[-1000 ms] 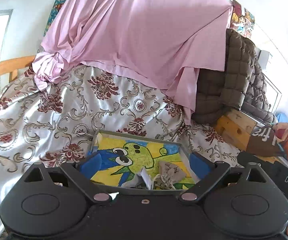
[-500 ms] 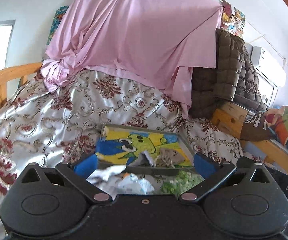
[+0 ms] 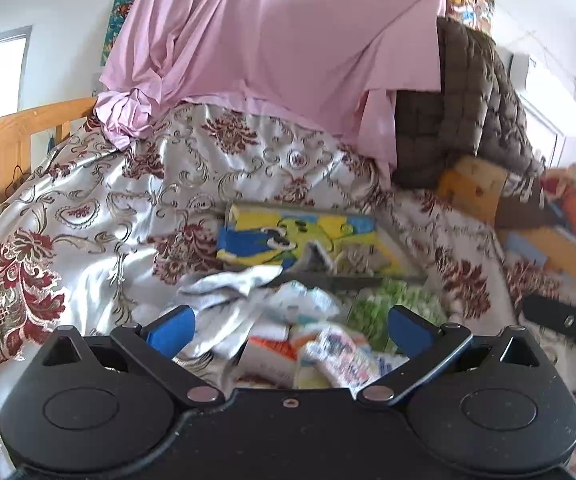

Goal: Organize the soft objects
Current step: 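Move both tools back over the remaining pile of soft items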

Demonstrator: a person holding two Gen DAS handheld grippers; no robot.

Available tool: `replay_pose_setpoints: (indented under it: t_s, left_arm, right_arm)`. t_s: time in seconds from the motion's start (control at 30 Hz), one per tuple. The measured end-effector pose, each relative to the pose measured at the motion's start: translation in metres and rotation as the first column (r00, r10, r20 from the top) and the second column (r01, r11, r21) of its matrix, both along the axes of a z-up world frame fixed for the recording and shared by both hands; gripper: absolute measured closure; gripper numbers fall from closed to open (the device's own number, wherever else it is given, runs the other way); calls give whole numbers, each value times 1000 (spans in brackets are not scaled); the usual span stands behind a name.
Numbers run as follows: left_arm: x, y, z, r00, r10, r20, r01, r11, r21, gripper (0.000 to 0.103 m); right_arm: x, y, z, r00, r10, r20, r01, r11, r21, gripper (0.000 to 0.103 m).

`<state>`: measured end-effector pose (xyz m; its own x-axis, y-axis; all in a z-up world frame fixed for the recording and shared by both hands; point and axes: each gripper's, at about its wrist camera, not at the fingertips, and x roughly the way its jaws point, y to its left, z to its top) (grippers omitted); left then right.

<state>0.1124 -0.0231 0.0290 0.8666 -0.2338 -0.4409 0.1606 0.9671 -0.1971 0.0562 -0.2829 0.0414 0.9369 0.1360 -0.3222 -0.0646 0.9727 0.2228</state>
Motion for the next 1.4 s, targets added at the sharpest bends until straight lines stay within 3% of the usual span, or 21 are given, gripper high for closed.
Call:
replay_pose_setpoints:
  t_s: [0.17,0.37,0.57,0.73,0.97,1.23,1.4]
  left_arm:
    - [-2,7,-13,999,3,-32,-3,1000,-5,1]
    - [4,9,-30,990,-35,-135,35,999,0,1]
    - [12,0,-44,968,-105,-227,102,994,-26,1]
    - [19,-11,-55,942,-158,-296,160,987,-16,1]
    - [33,-16,-73,906,-188,-380,182,982,-52,1]
    - [49,-29,-88,885,-224,-409,232,972,-31,1]
    - [59,-34,-96,873,-272,-405,271,961,-61,1]
  right_arm:
    - [6,0,-8,998,-13,-68,12,1000,-13,0]
    - [24,-5,-22,980,-49,-191,49,999,-5,0]
    - [42,-13,-39,943,-72,-325,82,997,16,0]
    - [57,-10,-50,911,-32,-411,44,999,20,0]
    - [71,-3,-59,874,-8,-486,14,1000,10,0]
    - [98,-12,-74,806,54,-590,-20,998,64,0]
    - [124,-15,-83,778,48,-627,-54,999,11,0]
